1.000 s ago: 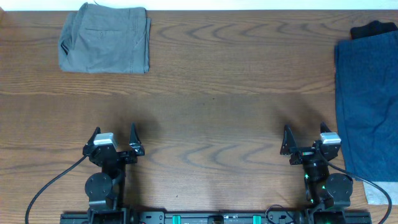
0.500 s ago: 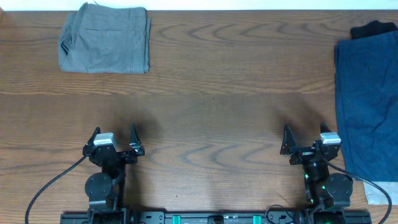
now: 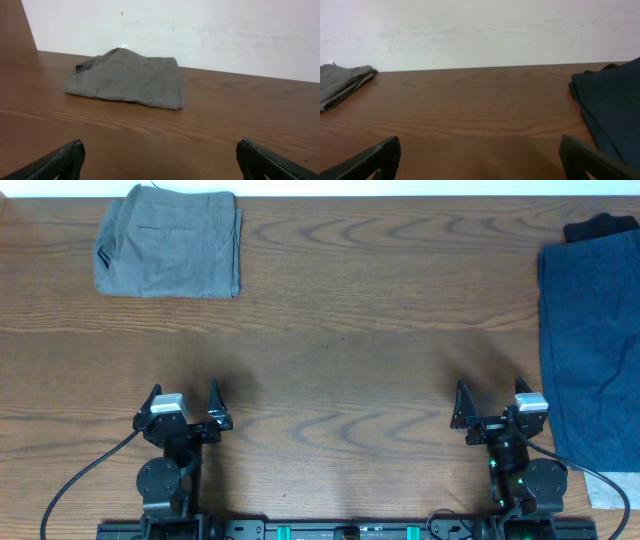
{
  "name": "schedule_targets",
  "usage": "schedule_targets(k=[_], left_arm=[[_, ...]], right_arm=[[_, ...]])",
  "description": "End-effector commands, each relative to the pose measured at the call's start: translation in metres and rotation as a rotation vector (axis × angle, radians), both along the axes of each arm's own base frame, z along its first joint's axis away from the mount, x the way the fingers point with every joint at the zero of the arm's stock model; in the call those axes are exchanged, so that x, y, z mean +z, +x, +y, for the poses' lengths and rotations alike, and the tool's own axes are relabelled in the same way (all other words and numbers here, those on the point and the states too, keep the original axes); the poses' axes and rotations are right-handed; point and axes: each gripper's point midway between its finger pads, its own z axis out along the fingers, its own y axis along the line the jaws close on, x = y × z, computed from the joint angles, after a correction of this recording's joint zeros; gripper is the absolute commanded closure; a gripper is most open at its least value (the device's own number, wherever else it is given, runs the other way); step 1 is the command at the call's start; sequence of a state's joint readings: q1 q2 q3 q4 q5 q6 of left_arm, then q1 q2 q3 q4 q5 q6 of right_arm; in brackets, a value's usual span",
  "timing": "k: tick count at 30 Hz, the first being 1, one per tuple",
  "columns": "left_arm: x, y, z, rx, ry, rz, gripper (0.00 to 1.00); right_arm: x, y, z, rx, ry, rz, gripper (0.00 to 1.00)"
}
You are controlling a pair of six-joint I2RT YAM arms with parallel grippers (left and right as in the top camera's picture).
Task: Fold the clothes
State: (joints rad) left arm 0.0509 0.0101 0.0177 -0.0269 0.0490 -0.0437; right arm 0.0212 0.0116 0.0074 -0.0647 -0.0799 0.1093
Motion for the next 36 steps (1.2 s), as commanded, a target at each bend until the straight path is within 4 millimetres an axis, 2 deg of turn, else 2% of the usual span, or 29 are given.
schedule_targets(k=[1, 32, 36], left_arm=[[-0.0151, -0.0013, 0.0032, 0.015, 0.016, 0.049, 0.02], [-0.0151, -0.0013, 0.0032, 0.015, 0.016, 0.049, 0.02], [-0.0151, -0.0013, 0.0032, 0.015, 0.016, 0.049, 0.02]], right_arm=[[-0.0005, -0.0006, 0.0038, 0.02, -0.013, -0.002, 0.01], [-0.0005, -0.0006, 0.0038, 0.02, -0.013, -0.002, 0.01], [0.0015, -0.0016, 0.0117, 0.063, 0.036, -0.004, 0.01]])
